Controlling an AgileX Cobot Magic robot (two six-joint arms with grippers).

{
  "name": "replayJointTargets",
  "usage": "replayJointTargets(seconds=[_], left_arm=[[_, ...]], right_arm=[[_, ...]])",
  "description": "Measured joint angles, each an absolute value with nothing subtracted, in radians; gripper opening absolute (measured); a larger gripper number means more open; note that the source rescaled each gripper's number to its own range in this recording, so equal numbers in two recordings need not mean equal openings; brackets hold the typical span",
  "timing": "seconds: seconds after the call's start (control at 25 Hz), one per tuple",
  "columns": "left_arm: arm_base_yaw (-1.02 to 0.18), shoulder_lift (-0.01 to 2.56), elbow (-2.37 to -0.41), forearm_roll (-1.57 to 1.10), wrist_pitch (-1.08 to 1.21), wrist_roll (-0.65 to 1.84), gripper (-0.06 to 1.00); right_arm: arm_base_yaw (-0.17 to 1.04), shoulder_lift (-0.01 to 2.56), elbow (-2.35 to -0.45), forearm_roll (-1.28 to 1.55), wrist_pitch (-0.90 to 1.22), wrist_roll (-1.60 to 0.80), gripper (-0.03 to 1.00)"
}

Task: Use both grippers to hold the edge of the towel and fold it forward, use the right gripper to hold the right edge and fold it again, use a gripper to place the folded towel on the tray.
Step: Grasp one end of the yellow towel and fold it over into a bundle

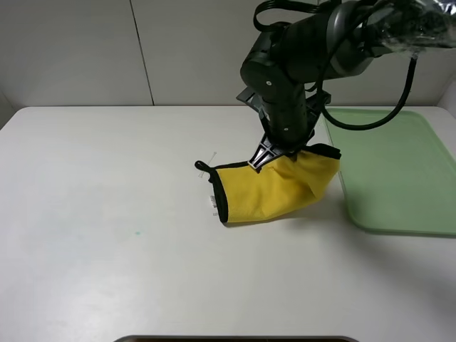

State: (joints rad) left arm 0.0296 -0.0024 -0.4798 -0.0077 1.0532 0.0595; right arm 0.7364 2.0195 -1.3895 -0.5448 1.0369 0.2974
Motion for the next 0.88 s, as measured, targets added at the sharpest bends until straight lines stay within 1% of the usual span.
replayJointTargets(seconds=[0.16, 0.28, 0.88], left_arm=[[0.030, -0.002, -0.480, -0.008, 1.053, 0.059, 1.00], [0.030, -0.002, -0.480, -0.008, 1.053, 0.059, 1.00], [0.030, -0.002, -0.480, -0.008, 1.053, 0.059, 1.00]], right_arm=[[0.784, 2.020, -1.390, -0.544, 1.038, 0.331, 0.13], [0.786, 2.021, -1.405, -0.530, 1.048, 0.358, 0.13], [0.786, 2.183, -1.717, -0.317, 1.202, 0.381, 0.13]])
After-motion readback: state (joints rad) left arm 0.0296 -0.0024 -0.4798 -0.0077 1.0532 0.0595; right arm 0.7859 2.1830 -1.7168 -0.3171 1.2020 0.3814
